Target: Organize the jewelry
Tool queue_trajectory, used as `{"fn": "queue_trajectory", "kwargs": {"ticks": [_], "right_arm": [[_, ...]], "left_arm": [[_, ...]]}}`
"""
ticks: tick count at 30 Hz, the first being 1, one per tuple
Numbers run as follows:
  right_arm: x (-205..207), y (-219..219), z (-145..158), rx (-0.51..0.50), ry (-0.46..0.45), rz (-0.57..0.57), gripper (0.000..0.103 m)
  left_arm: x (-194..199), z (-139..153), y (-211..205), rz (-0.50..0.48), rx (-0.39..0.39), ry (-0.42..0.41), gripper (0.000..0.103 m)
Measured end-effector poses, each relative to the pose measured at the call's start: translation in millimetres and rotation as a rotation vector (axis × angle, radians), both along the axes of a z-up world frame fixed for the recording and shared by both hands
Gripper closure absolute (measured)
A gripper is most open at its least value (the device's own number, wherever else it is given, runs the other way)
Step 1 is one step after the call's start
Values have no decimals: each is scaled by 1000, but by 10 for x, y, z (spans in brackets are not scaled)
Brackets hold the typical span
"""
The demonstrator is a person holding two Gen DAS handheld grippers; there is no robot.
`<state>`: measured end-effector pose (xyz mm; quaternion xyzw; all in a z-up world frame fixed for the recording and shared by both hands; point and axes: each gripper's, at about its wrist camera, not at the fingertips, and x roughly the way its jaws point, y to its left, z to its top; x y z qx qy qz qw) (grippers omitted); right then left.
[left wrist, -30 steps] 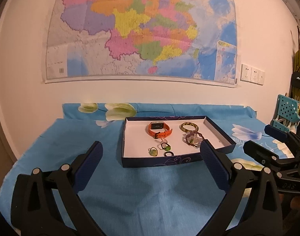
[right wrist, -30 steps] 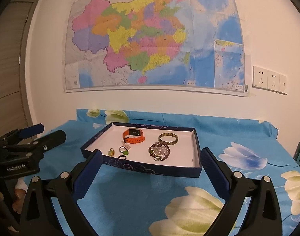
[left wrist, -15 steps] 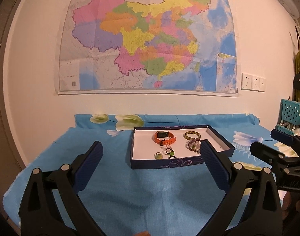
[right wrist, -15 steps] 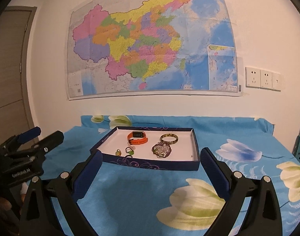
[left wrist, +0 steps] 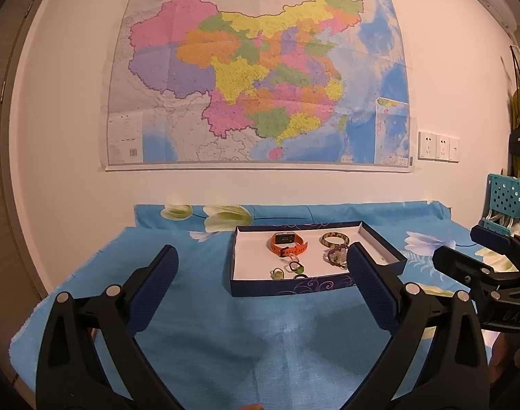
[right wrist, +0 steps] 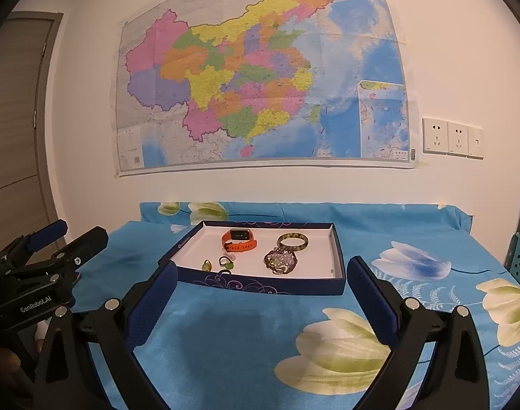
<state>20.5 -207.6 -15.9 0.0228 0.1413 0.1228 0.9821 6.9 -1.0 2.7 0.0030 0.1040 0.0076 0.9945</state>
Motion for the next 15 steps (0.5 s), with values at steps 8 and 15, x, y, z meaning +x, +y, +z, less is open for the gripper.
{"fn": "queue_trajectory", "kwargs": {"ticks": [8, 15], "right_arm": [[2, 1, 2, 3, -3, -4, 7], [-5, 2, 6, 6, -2, -1, 7]], "left_arm": [[-10, 6, -19, -2, 5, 7, 6], [-15, 9, -19, -1, 9, 5, 6]]}}
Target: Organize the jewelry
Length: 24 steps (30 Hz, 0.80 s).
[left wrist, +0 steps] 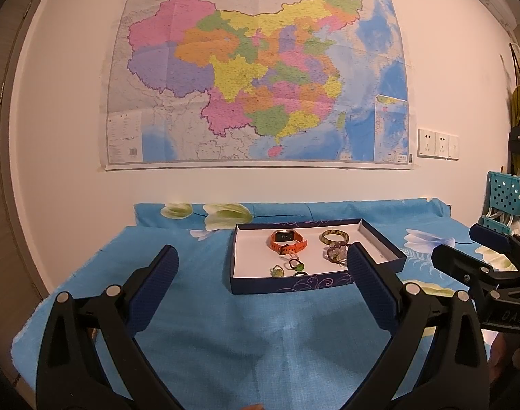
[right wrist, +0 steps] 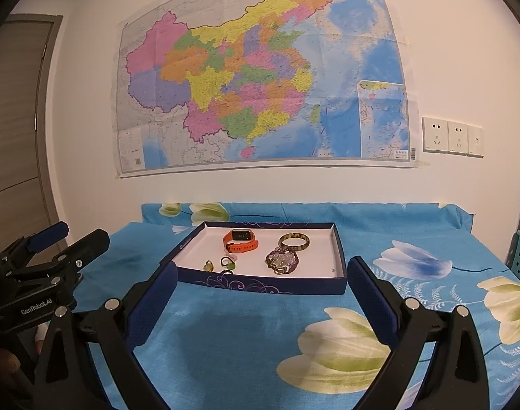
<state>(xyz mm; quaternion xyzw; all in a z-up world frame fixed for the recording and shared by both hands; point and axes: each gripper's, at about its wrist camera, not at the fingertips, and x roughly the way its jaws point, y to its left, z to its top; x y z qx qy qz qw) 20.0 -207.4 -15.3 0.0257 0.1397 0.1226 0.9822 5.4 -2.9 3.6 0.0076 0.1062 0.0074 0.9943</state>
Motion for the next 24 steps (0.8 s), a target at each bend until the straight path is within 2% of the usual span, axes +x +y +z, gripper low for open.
{"fn": "queue_trajectory", "kwargs": {"ticks": [24], "right_arm": [[0, 14, 10, 13, -10, 2, 7]], "left_arm": [[-67, 12, 20, 7, 8, -12, 6]]}}
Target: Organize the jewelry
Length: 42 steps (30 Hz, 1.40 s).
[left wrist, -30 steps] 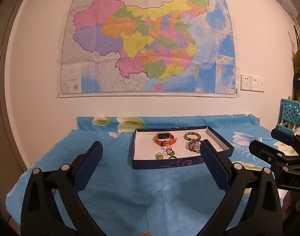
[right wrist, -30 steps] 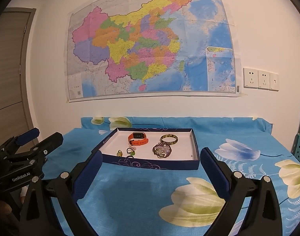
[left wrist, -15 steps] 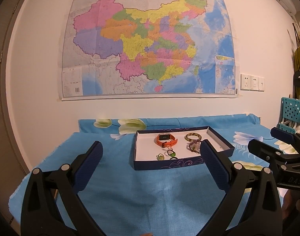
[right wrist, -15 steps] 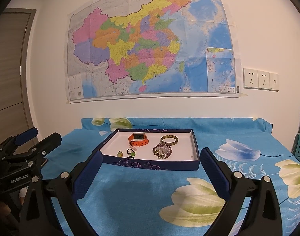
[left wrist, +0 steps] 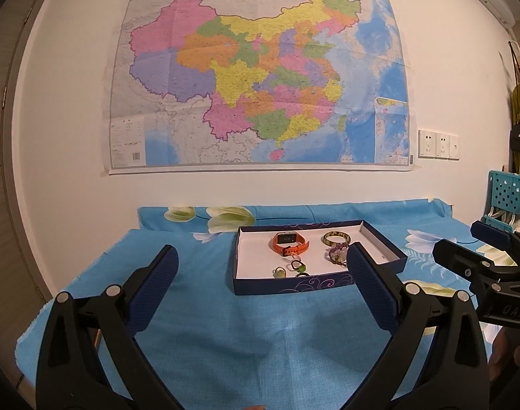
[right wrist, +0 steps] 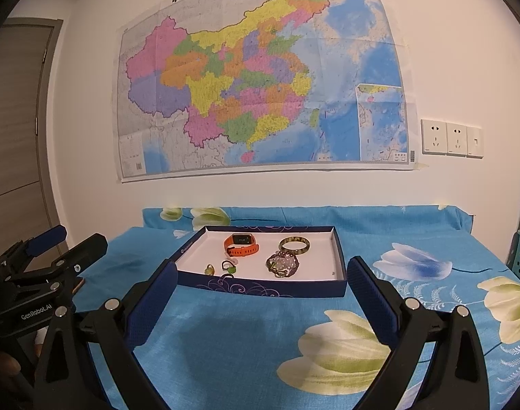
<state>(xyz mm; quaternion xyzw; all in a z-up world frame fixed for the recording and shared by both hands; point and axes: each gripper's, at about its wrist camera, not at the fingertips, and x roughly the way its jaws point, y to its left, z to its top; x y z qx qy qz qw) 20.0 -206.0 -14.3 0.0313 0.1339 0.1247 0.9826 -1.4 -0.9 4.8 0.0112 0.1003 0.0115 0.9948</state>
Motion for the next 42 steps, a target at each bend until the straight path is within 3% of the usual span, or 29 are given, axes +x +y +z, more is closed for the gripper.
{"fn": "queue_trajectory", "kwargs": {"ticks": [42], "right_arm": [[-41, 30, 1, 2, -8, -5, 7]], "left_arm": [[-18, -2, 17, 1, 0, -3, 6]]}}
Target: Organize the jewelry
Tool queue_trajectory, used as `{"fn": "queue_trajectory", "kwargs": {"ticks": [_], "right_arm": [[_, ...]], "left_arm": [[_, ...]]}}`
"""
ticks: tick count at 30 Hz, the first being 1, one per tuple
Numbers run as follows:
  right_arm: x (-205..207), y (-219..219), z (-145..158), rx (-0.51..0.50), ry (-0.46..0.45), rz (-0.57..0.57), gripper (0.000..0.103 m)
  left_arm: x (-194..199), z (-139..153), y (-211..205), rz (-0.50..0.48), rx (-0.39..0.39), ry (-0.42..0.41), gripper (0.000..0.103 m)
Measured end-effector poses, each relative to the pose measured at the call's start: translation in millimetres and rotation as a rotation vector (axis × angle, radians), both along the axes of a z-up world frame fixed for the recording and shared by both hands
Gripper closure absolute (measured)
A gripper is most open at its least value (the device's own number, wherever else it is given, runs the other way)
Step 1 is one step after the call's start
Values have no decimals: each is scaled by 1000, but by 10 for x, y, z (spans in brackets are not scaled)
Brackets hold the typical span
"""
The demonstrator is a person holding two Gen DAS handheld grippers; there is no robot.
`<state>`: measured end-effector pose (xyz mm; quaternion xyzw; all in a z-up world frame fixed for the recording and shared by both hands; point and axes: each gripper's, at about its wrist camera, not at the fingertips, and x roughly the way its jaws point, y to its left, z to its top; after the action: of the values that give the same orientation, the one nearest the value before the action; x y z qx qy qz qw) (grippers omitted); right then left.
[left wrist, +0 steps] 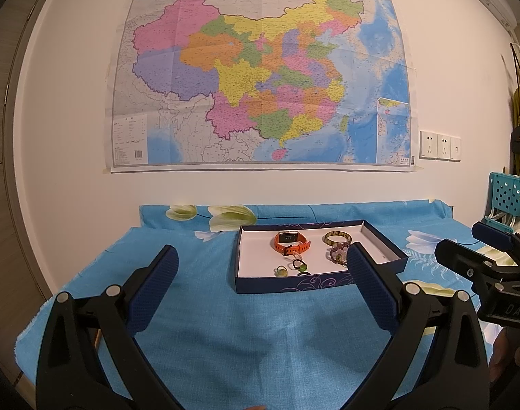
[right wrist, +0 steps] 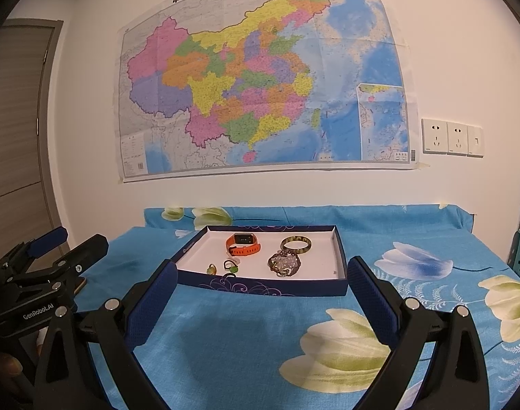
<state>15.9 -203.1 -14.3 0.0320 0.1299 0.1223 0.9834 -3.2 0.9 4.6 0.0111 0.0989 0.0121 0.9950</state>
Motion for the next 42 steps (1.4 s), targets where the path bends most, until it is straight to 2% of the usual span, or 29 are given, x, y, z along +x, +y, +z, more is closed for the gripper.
{"fn": "queue_trajectory", "kwargs": {"ticks": [42], "right_arm": [[-25, -11, 6, 7, 1, 3, 7]], "left_arm": [[-2, 14, 36, 3, -3, -2, 6]]}}
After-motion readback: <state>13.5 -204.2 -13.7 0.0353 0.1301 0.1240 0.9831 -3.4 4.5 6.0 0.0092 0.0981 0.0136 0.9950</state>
